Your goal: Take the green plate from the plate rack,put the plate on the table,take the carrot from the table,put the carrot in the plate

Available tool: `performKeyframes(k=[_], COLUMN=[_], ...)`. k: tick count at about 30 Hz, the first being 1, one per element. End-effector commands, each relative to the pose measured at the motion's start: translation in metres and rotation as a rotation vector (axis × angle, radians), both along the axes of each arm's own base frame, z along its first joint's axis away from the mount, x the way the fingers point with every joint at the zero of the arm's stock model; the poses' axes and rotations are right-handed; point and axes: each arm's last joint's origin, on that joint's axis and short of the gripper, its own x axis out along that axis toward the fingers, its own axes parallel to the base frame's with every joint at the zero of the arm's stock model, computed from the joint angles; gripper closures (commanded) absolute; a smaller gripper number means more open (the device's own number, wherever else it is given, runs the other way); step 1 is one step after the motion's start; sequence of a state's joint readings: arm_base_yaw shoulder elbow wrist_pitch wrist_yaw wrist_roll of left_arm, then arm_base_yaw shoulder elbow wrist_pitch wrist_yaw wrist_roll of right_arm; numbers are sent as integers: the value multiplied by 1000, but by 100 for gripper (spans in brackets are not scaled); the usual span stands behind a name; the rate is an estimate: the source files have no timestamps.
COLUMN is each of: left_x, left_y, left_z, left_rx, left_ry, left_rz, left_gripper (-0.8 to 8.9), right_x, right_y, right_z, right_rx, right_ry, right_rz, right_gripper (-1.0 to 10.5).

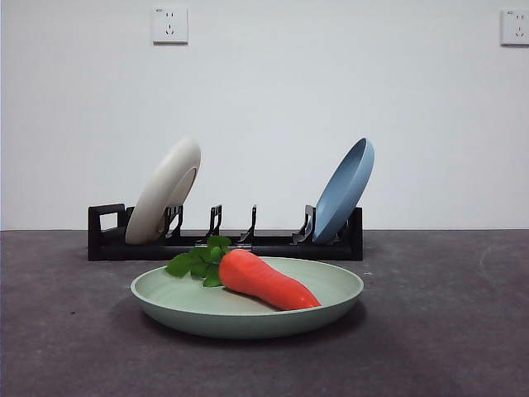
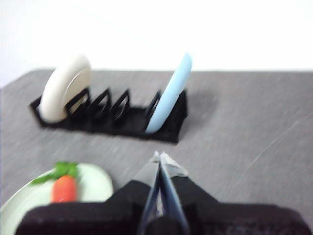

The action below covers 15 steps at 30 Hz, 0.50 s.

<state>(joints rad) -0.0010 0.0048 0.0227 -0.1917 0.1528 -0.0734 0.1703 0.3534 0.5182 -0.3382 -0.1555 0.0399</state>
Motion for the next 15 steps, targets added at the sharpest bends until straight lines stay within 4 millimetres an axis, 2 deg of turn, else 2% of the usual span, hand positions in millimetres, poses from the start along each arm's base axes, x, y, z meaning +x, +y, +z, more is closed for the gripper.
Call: performKeyframes(k=[1,5,8,15], left_x=[0,0,0,0], left_y=[0,0,0,0], left_z=[-4,-4,-4,-4], left_rx=[-10,-11,-10,-10], left_ry=[14,14,14,14], left_rz=[-2,-3,-2,-2], left_gripper=[816,816,816,816], right_x=[1,-1,-2,-2], right_y=[-3,-5,-5,-5], right_z=[-35,-74,-95,-124], right_rx=[-3,0,-1,24], right_ry=[-30,-51,-41,-10], right_rz=[-27,-49,-49,-52], right_gripper=[945,945,945,945])
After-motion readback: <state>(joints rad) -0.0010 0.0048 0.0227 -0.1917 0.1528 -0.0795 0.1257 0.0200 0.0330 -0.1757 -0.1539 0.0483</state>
